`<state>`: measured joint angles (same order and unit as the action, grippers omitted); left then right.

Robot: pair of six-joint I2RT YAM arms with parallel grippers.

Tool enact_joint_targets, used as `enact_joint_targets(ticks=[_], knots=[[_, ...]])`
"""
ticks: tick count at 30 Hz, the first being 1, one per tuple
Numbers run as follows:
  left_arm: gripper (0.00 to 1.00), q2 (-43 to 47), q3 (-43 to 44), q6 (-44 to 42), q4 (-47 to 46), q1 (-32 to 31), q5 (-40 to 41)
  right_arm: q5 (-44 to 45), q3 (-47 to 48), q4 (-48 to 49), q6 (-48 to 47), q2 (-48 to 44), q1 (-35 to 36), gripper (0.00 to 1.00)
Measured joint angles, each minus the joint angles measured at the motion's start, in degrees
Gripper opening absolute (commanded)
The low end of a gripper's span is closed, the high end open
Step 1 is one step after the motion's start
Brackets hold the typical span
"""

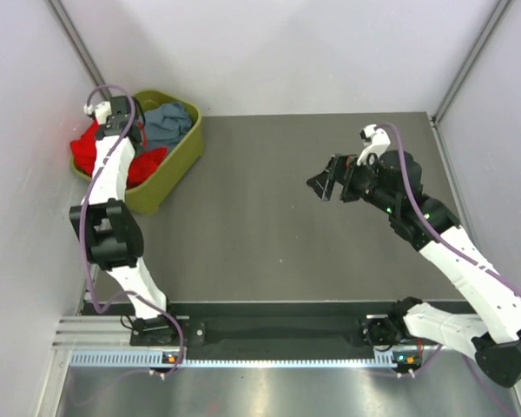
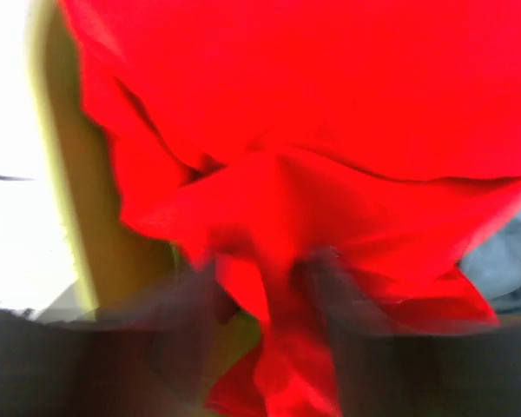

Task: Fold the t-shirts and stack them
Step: Grab the tshirt from the pile

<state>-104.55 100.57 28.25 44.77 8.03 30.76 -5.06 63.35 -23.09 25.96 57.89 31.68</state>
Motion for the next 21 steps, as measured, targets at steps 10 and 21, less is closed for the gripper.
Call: enact_joint_targets(ticks=[10, 21], knots=[[0.0, 0.59, 9.79, -2.86, -3.98, -1.05, -17.9, 0.07, 0.02, 0.52, -0.37, 0.42, -0.02, 1.0], [0.0, 18.34, 11.08, 17.97, -40.54, -7.06, -56.26, 8.0, 0.35, -2.91, -2.29, 1.01, -0.02, 1.0]])
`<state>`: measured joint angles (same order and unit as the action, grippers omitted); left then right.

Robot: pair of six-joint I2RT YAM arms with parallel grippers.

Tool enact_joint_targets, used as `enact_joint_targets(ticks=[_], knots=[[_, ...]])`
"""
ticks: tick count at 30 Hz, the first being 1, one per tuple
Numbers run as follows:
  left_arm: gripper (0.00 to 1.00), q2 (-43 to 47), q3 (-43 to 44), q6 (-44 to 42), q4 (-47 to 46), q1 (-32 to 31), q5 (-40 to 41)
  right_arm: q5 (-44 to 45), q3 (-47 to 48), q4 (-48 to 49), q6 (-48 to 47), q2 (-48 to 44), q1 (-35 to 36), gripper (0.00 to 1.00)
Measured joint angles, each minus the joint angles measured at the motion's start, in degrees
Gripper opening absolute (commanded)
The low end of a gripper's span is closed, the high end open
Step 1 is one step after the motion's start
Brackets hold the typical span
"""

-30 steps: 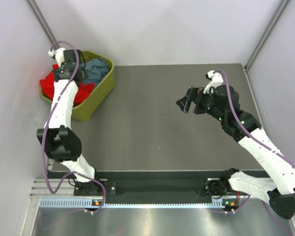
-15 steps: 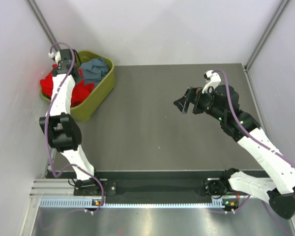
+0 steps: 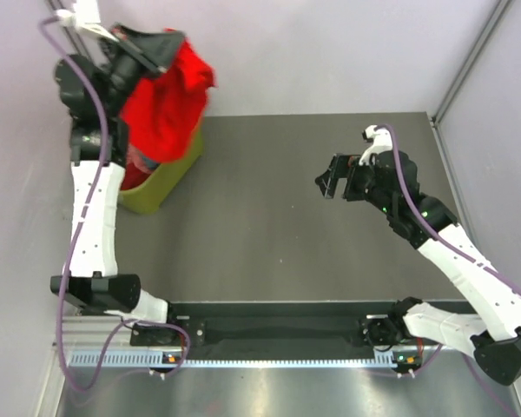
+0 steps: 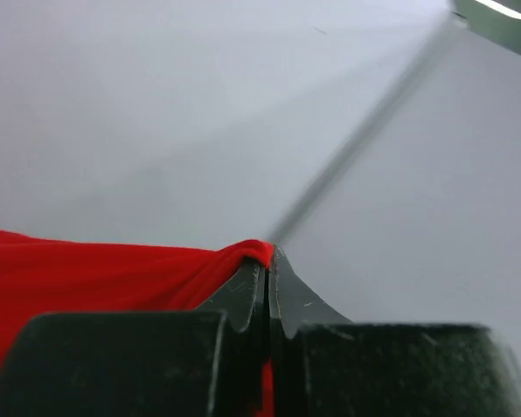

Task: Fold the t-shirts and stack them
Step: Grab the tshirt from the pile, then move the tshirt to the center of the board

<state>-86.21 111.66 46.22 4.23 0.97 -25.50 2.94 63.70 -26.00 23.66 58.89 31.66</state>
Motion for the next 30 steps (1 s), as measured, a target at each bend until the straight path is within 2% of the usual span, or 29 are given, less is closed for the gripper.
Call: enact_joint_targets(ticks=[3, 7, 8, 9, 10, 11, 13, 14, 16, 20, 23, 25, 30], knots=[[0.0, 2.32, -7.28, 2.62, -7.37, -8.48, -6.08, 3.21, 0.13, -0.96, -0.02, -0.24, -0.04, 1.0], [0.0, 4.22, -25.51, 3.45, -10.36, -17.53, -9.31, 6.58, 0.02, -2.03, 0.52, -1.64, -0.07, 1.0], [0.04, 4.2, -29.68, 3.48, -9.92, -18.6, -9.44, 7.28, -0.2, -2.1, 0.87, -2.19, -0.04, 1.0], [0.13, 4.15, -35.34, 3.37, -10.16, -19.85, -9.01, 7.87, -0.79, -1.92, 1.16, -2.84, -0.07, 1.0], [0.3, 4.0, -40.7, 3.1, -9.05, -20.9, -8.66, 8.68, -1.68, -1.88, 1.81, -3.54, -0.07, 1.0], [0.4, 3.61, -45.18, 2.73, -7.8, -21.86, -7.98, 9.25, -2.58, -2.03, 2.25, -4.02, -0.07, 1.0], [0.53, 2.71, -53.53, 1.92, -5.14, -23.65, -6.56, 10.91, -4.85, -2.69, 3.63, -4.35, -0.13, 1.0], [0.55, 2.29, -56.39, 1.25, -2.86, -24.55, -5.64, 11.5, -6.16, -2.8, 4.26, -4.22, -0.35, 1.0], [0.56, 2.16, -59.3, -0.81, 3.13, -26.36, -2.82, 12.5, -8.61, -3.76, 5.57, -3.19, -0.76, 0.98], [0.56, 3.93, -59.36, -5.05, 10.99, -29.88, 5.62, 12.63, -11.98, -3.78, 8.57, 0.2, -2.36, 0.93], [0.56, 7.63, -59.39, -7.13, 16.98, -31.15, 11.47, 11.8, -12.87, -2.75, 10.19, 3.76, -2.93, 0.84], [0.56, 10.14, -59.45, -7.72, 19.71, -31.12, 14.82, 11.06, -13.05, -0.63, 10.97, 6.97, -2.97, 0.77], [0.56, 14.32, -61.42, -8.46, 23.69, -31.01, 21.79, 9.53, -12.98, 6.78, 12.35, 17.33, -3.06, 0.68]])
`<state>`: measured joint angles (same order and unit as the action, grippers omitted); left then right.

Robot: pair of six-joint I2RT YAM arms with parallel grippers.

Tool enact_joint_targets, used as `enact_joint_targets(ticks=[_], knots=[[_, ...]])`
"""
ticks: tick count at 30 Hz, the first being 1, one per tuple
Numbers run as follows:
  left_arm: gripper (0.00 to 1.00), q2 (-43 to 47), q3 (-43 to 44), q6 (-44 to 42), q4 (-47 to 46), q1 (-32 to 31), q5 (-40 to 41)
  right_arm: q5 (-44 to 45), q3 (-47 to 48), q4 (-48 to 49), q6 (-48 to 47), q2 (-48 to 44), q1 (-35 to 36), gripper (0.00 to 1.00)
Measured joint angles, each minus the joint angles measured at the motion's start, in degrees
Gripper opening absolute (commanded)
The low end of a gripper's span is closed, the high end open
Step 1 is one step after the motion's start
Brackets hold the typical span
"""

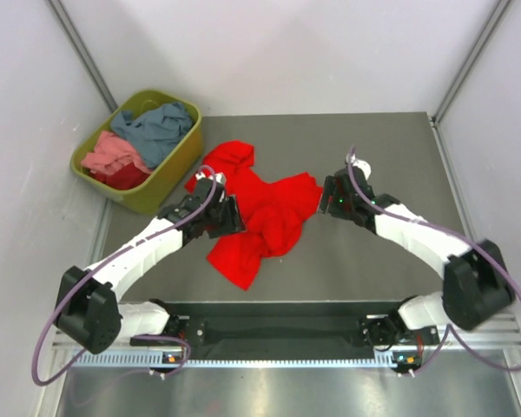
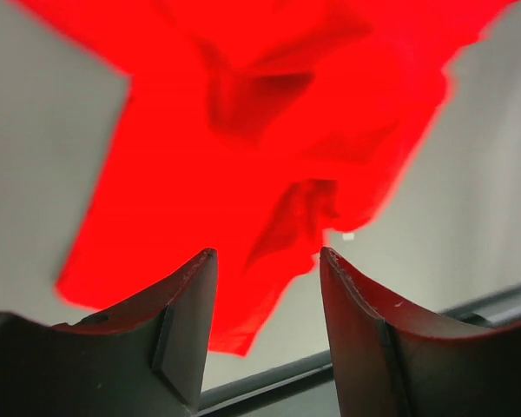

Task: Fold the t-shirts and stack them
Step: Move the tshirt to the center of the board, then flatten the tshirt out

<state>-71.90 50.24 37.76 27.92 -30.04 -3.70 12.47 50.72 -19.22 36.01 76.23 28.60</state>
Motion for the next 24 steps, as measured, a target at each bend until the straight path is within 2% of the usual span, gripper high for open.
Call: enact_joint_targets(ticks=[4, 11, 14, 17, 18, 20, 21, 23, 24], knots=[[0.56, -0.59, -1.9, 0.04, 2.93, 0.0, 3.63, -0.11, 1.49, 3.91, 0.63, 10.62, -1.07, 0.66], [0.56, -0.92, -7.69, 1.07, 4.9, -0.02, 7.74, -0.28, 4.42, 9.55, -0.02, 19.56, -4.61, 0.61], [0.54, -1.27, -8.79, 1.2, 5.14, 0.0, 9.4, -1.79, 4.98, 12.63, -0.7, 22.23, -6.21, 0.54], [0.49, -2.95, -9.7, 1.33, 4.63, -0.02, 9.55, -3.54, 6.56, 14.16, -1.64, 25.44, -7.3, 0.42], [0.43, -3.74, -10.1, 1.33, 4.33, 0.0, 9.29, -3.85, 7.34, 14.67, -1.95, 26.16, -7.58, 0.31], [0.32, -5.18, -10.8, 1.49, 3.56, -0.02, 8.63, -4.76, 8.83, 15.41, -2.8, 27.34, -8.13, 0.17], [0.14, -5.97, -11.17, 1.4, 3.04, -0.02, 7.98, -4.96, 9.6, 15.34, -3.21, 27.89, -8.37, 0.02], [0.0, -6.32, -11.23, 1.4, 2.51, 0.11, 7.23, -5.11, 11.04, 15.17, -4.07, 28.74, -9.2, 0.0], [0.0, -6.62, -11.23, 1.36, 1.97, 0.13, 6.29, -4.96, 11.93, 14.91, -4.46, 29.09, -9.9, 0.0]])
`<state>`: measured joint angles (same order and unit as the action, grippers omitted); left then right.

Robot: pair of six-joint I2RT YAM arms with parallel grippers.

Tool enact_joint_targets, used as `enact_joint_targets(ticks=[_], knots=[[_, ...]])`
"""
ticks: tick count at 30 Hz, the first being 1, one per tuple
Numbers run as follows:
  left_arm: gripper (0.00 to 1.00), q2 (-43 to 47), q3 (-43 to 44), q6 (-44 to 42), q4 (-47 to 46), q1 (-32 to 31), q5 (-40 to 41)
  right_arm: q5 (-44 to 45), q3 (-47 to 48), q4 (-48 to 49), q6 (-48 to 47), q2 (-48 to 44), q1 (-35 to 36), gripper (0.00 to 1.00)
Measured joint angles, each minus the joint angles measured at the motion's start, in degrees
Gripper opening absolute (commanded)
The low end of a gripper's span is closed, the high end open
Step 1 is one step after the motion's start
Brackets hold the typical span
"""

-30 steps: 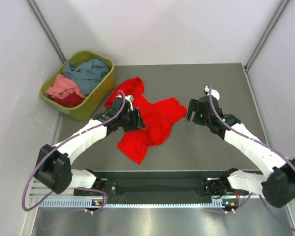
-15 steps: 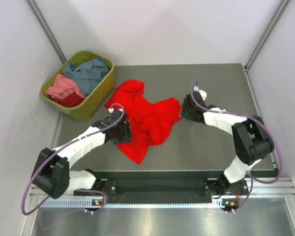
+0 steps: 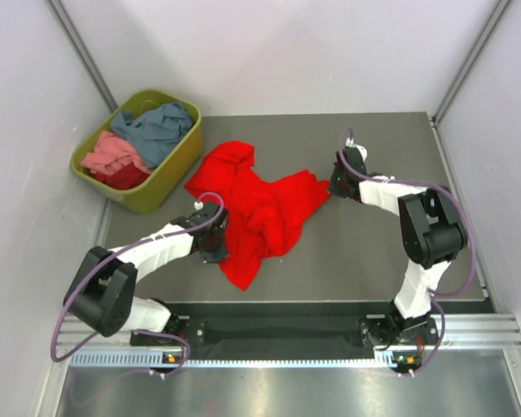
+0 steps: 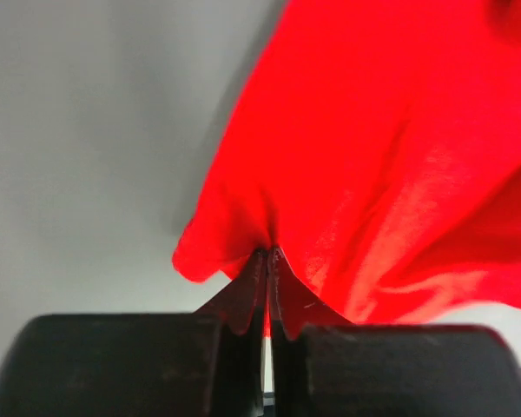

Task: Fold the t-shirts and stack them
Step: Flatten the tshirt out

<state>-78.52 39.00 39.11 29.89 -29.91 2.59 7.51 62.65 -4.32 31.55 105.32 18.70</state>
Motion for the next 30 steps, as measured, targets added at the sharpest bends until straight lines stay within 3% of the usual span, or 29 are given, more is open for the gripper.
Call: enact_joint_targets(ticks=[4, 7, 13, 15, 17, 18, 23, 27, 30], knots=[[0.0, -1.31, -0.13, 1.55, -4.57, -1.38, -5.22, 1.09, 6.51, -3.19, -2.4, 0.7, -4.0, 0.0], [0.0, -3.23, -0.11, 4.46, -9.46, -4.96, -8.81, 2.43, 17.35, -6.71, -4.85, 3.76, -7.02, 0.06], [0.0, -11.93, 5.62, 10.75, -16.37, -13.97, -14.62, 3.28, 38.45, -13.92, -8.7, 10.8, -11.19, 0.26], [0.0, -15.02, 9.46, 11.61, -17.2, -16.2, -15.45, 3.32, 42.12, -15.58, -9.73, 11.45, -12.17, 0.42], [0.11, -18.14, 14.45, 11.82, -17.79, -18.03, -16.46, 3.37, 44.09, -17.44, -10.4, 11.3, -12.83, 0.48], [0.24, -19.58, 17.2, 11.76, -17.92, -18.67, -17.14, 3.3, 44.48, -18.27, -10.6, 11.08, -13.03, 0.5], [0.42, -26.43, 33.4, 7.93, -12.74, -19.69, -17.31, 2.01, 38.97, -25.42, -7.34, 5.6, -12.31, 0.52], [0.45, -26.34, 40.28, 3.15, -6.08, -18.38, -11.8, 0.9, 19.56, -28.04, -1.75, -9.31, -7.96, 0.52], [0.45, -24.55, 40.81, -0.42, -1.36, -14.34, -8.26, -0.44, 5.64, -29.0, 3.8, -20.44, -0.2, 0.51]])
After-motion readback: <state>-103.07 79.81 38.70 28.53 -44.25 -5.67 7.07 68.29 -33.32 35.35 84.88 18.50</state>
